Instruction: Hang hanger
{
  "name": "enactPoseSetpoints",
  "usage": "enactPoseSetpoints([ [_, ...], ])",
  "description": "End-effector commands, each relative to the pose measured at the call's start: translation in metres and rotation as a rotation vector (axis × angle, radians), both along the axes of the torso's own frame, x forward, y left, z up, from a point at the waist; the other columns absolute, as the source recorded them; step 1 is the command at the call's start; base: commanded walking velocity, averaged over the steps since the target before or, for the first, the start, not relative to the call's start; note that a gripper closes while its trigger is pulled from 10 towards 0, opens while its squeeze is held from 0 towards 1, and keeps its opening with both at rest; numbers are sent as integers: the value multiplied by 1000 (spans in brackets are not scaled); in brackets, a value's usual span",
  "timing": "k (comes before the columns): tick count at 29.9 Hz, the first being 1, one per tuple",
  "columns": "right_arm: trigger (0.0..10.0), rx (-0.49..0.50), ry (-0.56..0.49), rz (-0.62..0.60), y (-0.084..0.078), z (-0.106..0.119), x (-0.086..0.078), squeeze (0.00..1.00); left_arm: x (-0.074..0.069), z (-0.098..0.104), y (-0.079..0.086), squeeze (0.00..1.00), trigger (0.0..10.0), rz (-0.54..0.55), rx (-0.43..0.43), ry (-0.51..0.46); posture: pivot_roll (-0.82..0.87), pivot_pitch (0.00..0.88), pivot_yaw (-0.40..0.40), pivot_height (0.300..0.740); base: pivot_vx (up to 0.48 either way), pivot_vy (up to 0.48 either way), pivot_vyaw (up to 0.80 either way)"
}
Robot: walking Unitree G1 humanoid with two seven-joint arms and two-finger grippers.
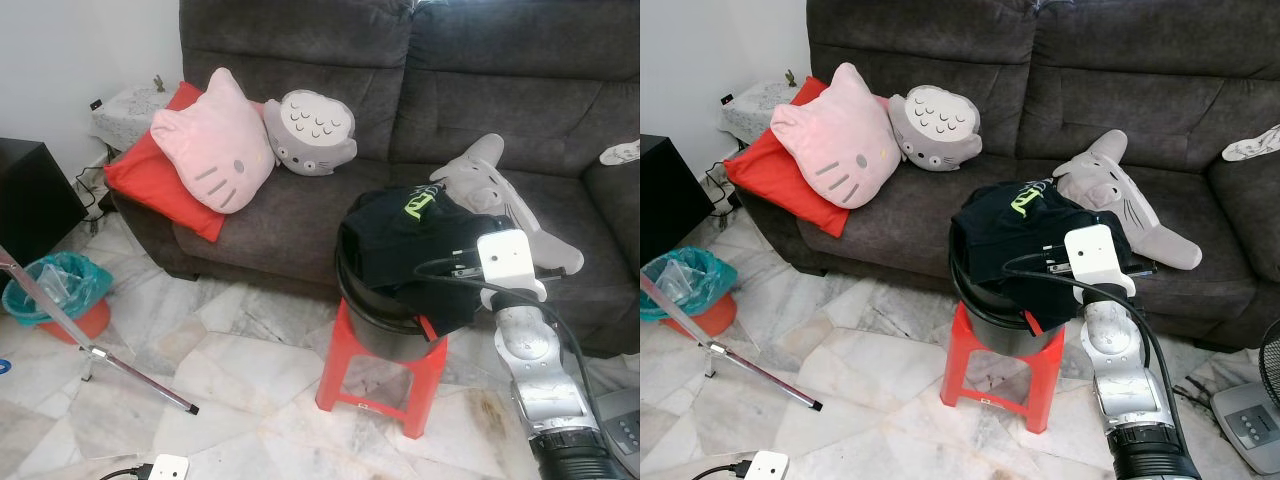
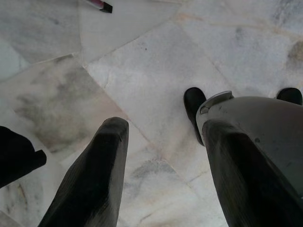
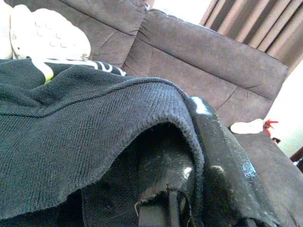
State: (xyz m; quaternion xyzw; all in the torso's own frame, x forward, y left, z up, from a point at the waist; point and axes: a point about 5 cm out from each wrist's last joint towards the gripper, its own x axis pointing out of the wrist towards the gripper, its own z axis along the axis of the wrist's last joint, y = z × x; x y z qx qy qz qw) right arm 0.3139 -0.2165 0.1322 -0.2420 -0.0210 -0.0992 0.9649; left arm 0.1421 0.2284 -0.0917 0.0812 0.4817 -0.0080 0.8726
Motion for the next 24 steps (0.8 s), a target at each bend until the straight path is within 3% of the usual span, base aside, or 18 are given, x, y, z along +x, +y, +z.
enactPoseSetpoints([
  [1,10000,14,-29,23,5,5,1,0,-3,-1,-1,0,10000,3,-1,8,-101,0,27,740,0,0,0],
  [15,10000,17,-64,21,6,12,5,0,-6,-2,-2,0,10000,-1,-6,7,-99,0,26,740,0,0,0],
  [24,10000,14,-82,14,7,15,5,0,-3,1,6,0,10000,6,-2,-3,-95,0,27,740,-289,0,0],
])
